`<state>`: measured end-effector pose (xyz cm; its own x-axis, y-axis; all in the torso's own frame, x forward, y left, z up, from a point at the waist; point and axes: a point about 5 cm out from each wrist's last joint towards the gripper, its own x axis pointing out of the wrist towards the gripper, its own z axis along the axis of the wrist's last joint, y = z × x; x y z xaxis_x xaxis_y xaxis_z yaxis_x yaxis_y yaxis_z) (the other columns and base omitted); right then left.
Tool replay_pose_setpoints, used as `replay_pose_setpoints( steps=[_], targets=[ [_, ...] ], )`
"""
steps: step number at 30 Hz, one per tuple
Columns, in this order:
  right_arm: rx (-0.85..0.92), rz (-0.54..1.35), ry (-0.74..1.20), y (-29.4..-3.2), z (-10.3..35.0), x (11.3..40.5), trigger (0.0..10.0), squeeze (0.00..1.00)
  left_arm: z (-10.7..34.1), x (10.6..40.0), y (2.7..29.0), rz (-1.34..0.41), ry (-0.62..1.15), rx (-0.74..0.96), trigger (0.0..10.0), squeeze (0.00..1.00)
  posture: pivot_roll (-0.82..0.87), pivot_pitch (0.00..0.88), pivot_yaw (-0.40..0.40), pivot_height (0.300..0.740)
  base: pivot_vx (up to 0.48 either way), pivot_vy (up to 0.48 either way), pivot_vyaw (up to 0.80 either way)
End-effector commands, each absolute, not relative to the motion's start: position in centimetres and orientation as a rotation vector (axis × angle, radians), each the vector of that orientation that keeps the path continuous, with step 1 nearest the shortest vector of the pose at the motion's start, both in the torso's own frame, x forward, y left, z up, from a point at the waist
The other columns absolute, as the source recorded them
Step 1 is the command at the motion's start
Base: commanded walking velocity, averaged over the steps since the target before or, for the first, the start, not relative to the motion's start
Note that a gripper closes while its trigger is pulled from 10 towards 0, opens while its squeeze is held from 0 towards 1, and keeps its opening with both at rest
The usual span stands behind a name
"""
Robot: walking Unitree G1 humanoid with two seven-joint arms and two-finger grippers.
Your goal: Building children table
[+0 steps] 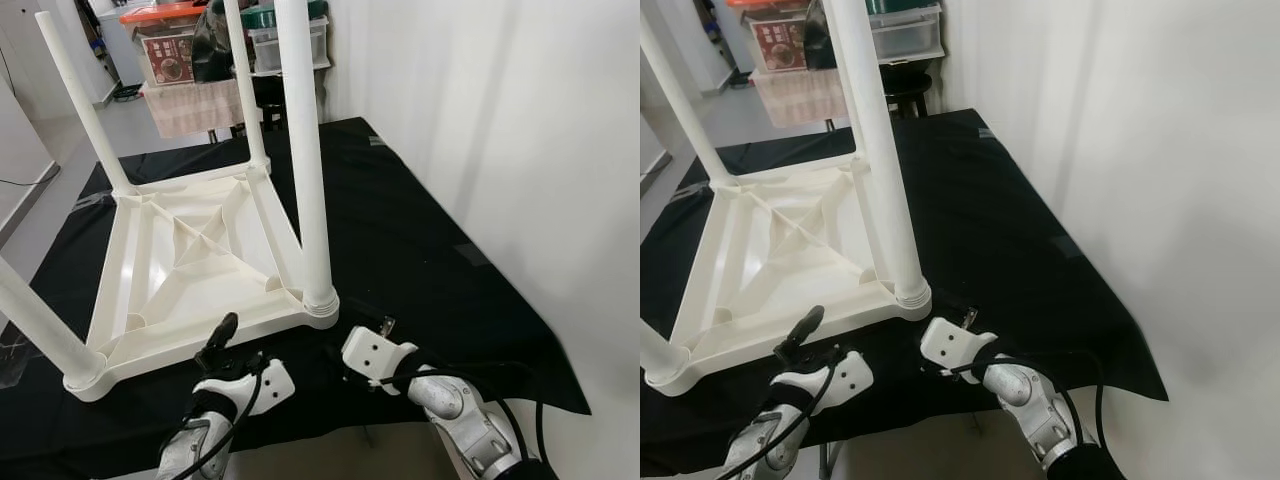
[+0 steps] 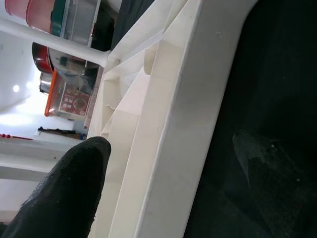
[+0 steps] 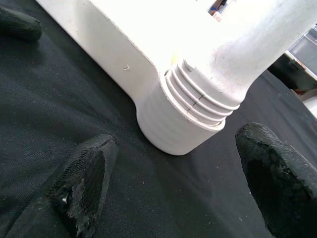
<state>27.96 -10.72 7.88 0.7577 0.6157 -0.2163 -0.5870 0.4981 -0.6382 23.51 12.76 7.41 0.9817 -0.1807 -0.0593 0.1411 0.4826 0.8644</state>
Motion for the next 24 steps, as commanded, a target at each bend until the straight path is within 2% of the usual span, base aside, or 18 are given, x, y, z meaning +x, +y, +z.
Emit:
replay_pose_setpoints(
  steps=[1,11,16,17,18,24],
  targets=[
    [-0.752,0.76,-0.017,-10.2,7.2,27.4,10.0,0.0,7.2,23.2,13.5,-0.194,-0.027,1.071,10.0,0.0,-0.1,0.0,0.06,0.74,0.0,0.0,0.0],
    [-0.743,0.787,-0.038,-10.2,7.2,27.3,10.0,0.0,7.2,23.2,13.3,-0.195,-0.028,1.069,10.0,0.0,-0.11,0.0,0.061,0.74,0.0,0.0,0.0],
    [-0.707,0.612,0.013,-13.0,7.9,28.4,10.0,0.0,7.2,23.3,13.1,-0.196,-0.028,1.068,10.0,0.0,-0.11,0.0,0.05,0.74,0.0,0.0,0.0],
    [-0.707,0.612,0.013,-13.0,7.9,28.4,10.0,0.0,7.2,23.3,13.1,-0.196,-0.028,1.068,10.0,0.0,-0.11,0.0,0.05,0.74,0.0,0.0,0.0],
    [-0.689,0.585,0.072,-14.5,8.3,28.9,10.0,0.0,7.2,23.3,13.0,-0.196,-0.029,1.068,10.0,0.0,-0.11,0.0,0.048,0.74,0.0,0.0,0.0],
    [-0.692,0.554,0.127,-16.4,9.9,30.1,10.0,0.0,7.3,23.3,13.0,-0.196,-0.029,1.067,10.0,0.0,-0.12,0.0,0.053,0.74,0.0,0.0,0.0]
  ],
)
